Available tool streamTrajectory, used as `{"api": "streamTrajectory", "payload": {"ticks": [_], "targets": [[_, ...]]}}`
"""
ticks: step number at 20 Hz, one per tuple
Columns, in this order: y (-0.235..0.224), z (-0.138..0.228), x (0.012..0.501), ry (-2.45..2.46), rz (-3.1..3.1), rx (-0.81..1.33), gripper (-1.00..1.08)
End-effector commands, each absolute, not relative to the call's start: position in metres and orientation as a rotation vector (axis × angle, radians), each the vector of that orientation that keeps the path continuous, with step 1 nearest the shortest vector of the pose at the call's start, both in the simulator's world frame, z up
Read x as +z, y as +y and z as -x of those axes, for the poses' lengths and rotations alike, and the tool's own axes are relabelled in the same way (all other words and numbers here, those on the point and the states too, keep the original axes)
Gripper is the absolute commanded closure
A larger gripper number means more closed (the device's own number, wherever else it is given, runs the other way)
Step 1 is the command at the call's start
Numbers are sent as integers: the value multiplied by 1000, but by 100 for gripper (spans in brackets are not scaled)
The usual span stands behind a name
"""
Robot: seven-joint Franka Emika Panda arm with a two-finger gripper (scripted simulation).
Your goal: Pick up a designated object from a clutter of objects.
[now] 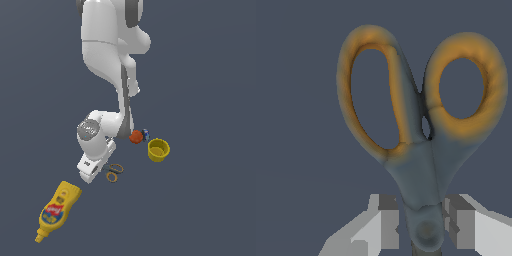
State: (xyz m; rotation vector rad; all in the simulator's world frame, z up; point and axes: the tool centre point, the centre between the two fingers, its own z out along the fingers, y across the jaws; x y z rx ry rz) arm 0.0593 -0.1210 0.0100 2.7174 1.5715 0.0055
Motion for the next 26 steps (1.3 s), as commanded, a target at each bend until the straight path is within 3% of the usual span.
{"api": "streamTrajectory", "payload": {"ticks": [1,13,26], "targets": [[-122,-57,8,1570,-2721,0,108],[-122,-61,35,1571,-2717,5,108],[-126,-70,156,1573,-2718,4,108]]}}
